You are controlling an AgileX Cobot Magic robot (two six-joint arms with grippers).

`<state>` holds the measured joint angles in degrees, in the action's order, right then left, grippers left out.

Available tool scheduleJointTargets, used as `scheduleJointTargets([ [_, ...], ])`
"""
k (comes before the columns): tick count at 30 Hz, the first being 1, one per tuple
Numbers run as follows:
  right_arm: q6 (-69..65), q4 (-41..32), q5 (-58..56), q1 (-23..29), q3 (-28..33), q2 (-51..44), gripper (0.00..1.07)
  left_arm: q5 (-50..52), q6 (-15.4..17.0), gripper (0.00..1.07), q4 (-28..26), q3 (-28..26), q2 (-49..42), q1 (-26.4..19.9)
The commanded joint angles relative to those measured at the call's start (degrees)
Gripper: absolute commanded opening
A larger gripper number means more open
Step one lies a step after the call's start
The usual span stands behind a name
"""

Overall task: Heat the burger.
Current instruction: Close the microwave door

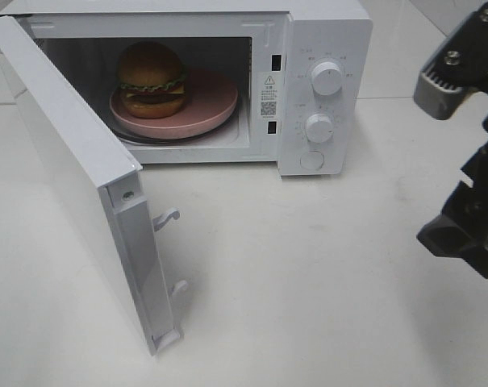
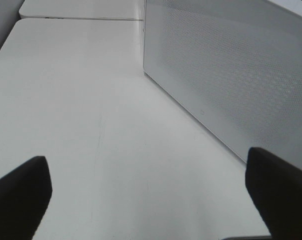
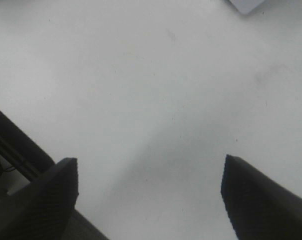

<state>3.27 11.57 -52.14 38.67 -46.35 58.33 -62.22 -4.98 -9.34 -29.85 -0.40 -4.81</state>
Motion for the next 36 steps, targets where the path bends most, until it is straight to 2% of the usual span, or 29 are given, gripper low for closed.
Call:
scheduleJointTargets([
  [1, -3.3, -0.1, -6.1, 0.1, 0.2, -3.8, 0.76, 0.8, -0.1, 0.98, -0.3, 0.2, -0.9, 0.2],
  [7, -4.8, -0.1, -10.0, 0.1, 0.2, -7.2, 0.76, 0.8, -0.1, 0.98, -0.3, 0.2, -0.9, 0.2],
  [14, -6.4, -0.7, -12.9, -0.7, 0.3, -15.8, 0.76, 0.8, -0.1, 0.98, -0.3, 0.2, -0.9, 0.2],
  [23, -7.3, -1.1, -13.5, -14.4, 0.5, -24.4, 0.76, 0.8, -0.1, 0.98, -0.3, 0.2, -0.9, 0.2],
  [26, -7.3, -1.1, -13.3, -16.3, 1.4, -26.2, 0.76, 0.8, -0.1, 0.98, -0.3, 0.2, -0.9, 0.2],
  [31, -7.3, -1.1, -10.1, -21.1, 7.6, -32.1, 0.76, 0.8, -0.1, 0.98, -0.3, 0.2, -0.9, 0.2],
  [36, -7.3, -1.1, -7.5, -23.6, 11.1, -36.0, 0.76, 0.8, -0.1, 0.98, -0.3, 0.2, -0.9, 0.2],
])
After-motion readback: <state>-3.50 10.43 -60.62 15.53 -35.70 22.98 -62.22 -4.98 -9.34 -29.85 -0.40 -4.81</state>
